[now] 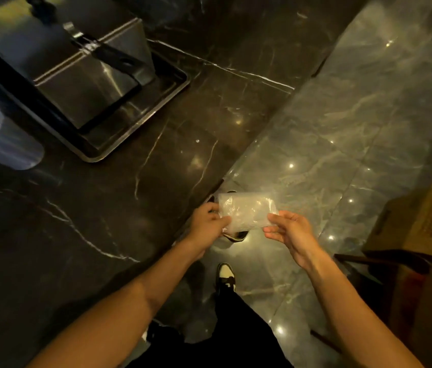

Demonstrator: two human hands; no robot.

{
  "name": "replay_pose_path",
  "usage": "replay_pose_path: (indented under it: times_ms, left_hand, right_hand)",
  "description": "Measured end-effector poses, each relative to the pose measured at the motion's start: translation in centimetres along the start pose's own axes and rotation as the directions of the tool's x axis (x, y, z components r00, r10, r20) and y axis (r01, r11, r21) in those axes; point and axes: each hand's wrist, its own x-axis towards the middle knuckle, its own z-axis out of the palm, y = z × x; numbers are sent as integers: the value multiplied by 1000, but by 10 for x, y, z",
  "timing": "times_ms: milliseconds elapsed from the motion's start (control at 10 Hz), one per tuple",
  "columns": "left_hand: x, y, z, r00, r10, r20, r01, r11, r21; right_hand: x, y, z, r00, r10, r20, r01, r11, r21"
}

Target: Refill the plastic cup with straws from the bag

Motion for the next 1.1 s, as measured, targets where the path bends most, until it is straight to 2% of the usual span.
replay_pose_path:
  times_ms: [300, 400, 600, 700, 800, 900, 1000, 1100]
  left_hand:
    - [121, -79, 89, 963, -209, -170, 221, 974, 54]
    - [161, -116, 102, 946, -282, -161, 294, 954, 56]
    - [221, -163, 112, 902, -374, -214, 380, 925, -17]
    - [239, -176, 116, 893, -381, -240, 385, 922, -32]
    - [253, -182, 123, 923, -297, -245, 314, 949, 34]
    - [256, -184, 122, 933, -201, -298, 249, 959, 135]
    - [257, -187, 120, 938, -127, -321, 216, 942, 258]
    - [253, -190, 116, 956, -131, -262, 214, 924, 318]
  right_hand:
    - [135, 68, -30, 972, 79, -221, -125, 972, -201]
    - [189, 107, -36, 953, 165, -255, -226, 946, -232]
    - [251, 154, -40, 936, 240, -257, -292, 937, -189]
    - [271, 166, -40, 933, 243, -266, -293, 941, -171]
    - [292, 171, -37, 940, 214, -266, -248, 964, -100]
    - [303, 177, -36, 946, 210, -245, -241, 965, -103]
    - [303, 181, -32, 959, 203, -199, -248, 938, -240]
    - [290, 175, -26, 970, 191, -149, -229, 923, -309]
